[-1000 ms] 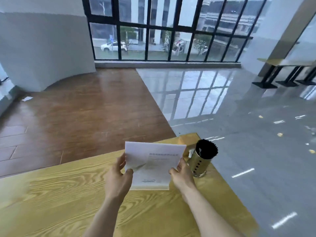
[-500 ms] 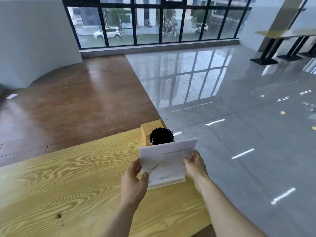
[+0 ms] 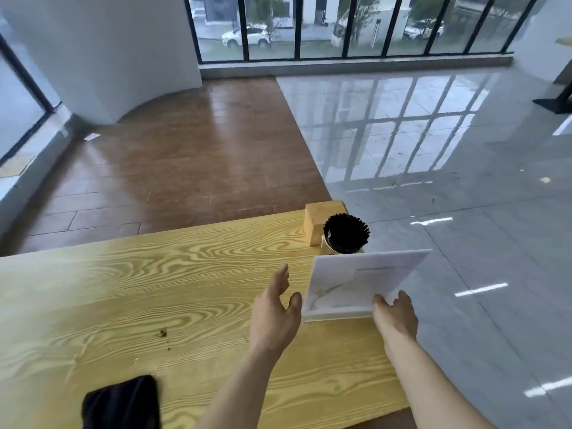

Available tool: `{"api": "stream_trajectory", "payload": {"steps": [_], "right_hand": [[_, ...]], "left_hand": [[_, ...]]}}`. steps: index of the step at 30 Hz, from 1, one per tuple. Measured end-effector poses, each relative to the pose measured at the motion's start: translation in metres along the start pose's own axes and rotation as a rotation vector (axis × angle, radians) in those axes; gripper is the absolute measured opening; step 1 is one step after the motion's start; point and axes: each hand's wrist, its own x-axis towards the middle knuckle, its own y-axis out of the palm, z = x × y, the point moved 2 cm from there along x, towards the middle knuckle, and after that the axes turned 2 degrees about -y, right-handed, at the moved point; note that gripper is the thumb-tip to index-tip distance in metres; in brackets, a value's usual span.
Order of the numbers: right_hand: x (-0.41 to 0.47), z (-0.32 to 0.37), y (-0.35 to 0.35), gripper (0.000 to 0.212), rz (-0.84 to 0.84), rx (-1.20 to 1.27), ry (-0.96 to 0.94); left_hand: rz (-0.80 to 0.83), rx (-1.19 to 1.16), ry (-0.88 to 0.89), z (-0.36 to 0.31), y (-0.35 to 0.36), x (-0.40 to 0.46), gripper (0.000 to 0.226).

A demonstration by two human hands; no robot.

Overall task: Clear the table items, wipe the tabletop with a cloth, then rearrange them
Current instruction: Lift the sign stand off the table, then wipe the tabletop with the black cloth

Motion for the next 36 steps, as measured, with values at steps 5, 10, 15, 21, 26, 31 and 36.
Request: {"api": "stream_trajectory", "payload": {"steps": [5,10,15,21,26,31,36], "right_hand": [[-0.069,-0.02,0.065,0.05,-0.045,-0.268,-0.181],[-0.176,-0.05,0.178,0.045,0.094,-0.453,-0.435],[-0.278,-0.091,0.29,0.046,0.219,-0.577,-0.733],[-0.345,-0.115,0.385,0.072,0.241,-0.64,-0.953],[-0.341,-0.134,0.43,0.103,0.237,-0.8,-0.983],[-0.337,-0.14,0.421,0.075,0.163,-0.721,-1.041],[-0.3,-0.129,0.423,0.051,0.068,-0.295,-0.963]], "left_hand": [[-0.108,0.046,-0.028,0.061,-0.075,-0.014,0.057],[-0.234,0.225,-0.07,0.155,-0.178,-0.048,0.066],[-0.36,0.429,-0.101,0.263,-0.268,-0.08,0.074],[-0.405,0.564,-0.1,0.353,-0.332,-0.088,0.079],[-0.37,0.628,-0.102,0.394,-0.345,-0.043,0.078],[-0.383,0.636,-0.11,0.401,-0.353,-0.031,0.077],[-0.35,0.629,-0.12,0.406,-0.352,-0.02,0.079]]}}
